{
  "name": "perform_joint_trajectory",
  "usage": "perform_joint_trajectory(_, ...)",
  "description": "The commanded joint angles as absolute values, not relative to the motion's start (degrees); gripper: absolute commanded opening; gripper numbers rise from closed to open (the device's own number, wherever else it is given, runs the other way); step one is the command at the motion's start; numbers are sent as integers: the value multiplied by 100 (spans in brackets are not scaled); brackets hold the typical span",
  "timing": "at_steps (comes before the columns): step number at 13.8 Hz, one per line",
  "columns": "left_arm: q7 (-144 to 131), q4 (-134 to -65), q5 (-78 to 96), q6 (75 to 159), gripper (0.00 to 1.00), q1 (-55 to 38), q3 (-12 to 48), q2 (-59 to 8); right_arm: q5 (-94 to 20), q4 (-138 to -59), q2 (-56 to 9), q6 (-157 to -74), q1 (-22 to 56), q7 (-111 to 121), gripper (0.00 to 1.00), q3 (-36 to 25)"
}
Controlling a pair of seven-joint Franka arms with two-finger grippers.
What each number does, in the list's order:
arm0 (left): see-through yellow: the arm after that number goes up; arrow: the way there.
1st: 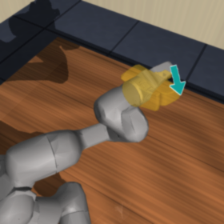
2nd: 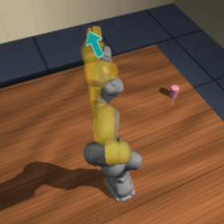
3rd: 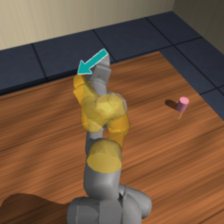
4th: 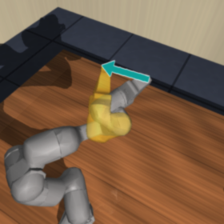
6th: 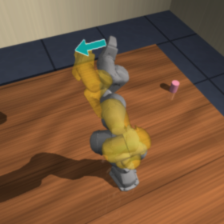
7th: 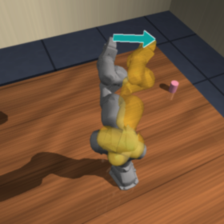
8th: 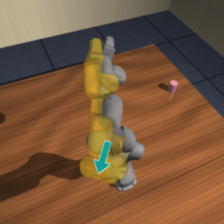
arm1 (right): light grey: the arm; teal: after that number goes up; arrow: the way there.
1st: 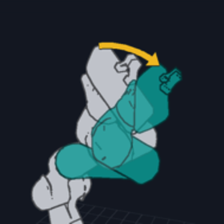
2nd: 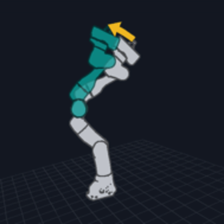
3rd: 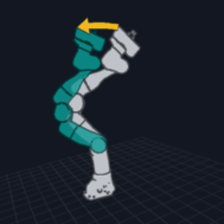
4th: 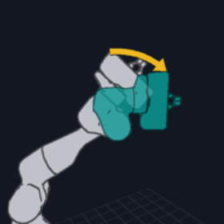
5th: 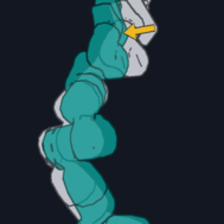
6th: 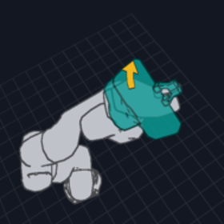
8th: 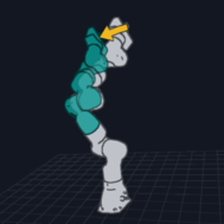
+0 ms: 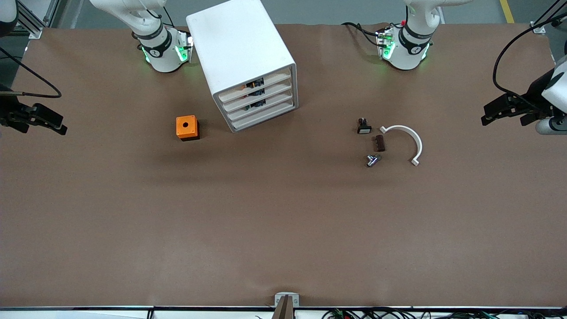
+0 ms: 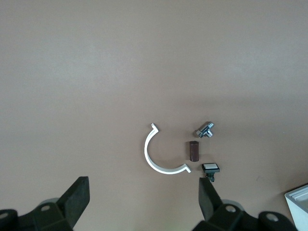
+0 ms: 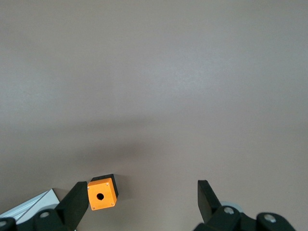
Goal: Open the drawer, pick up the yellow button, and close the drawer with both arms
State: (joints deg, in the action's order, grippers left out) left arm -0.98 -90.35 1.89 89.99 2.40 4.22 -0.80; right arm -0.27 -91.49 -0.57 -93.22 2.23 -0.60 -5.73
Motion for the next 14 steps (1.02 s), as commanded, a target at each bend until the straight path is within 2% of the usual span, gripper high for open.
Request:
perform_joint_trajectory(1,-53,-8930,106,8912,100,237,448,-123,-18,-9202,-9,-9334,193,-132,100,-554)
perform_joint_trajectory(8,-44,-8982,114,8903,100,255,439,-167,-70,-9202,-9,-9325,193,-132,100,-562)
perform_joint_trajectory(14,-61,-8974,105,8903,100,211,448,-597,-393,-9325,-9,-9307,-122,-19,100,-580)
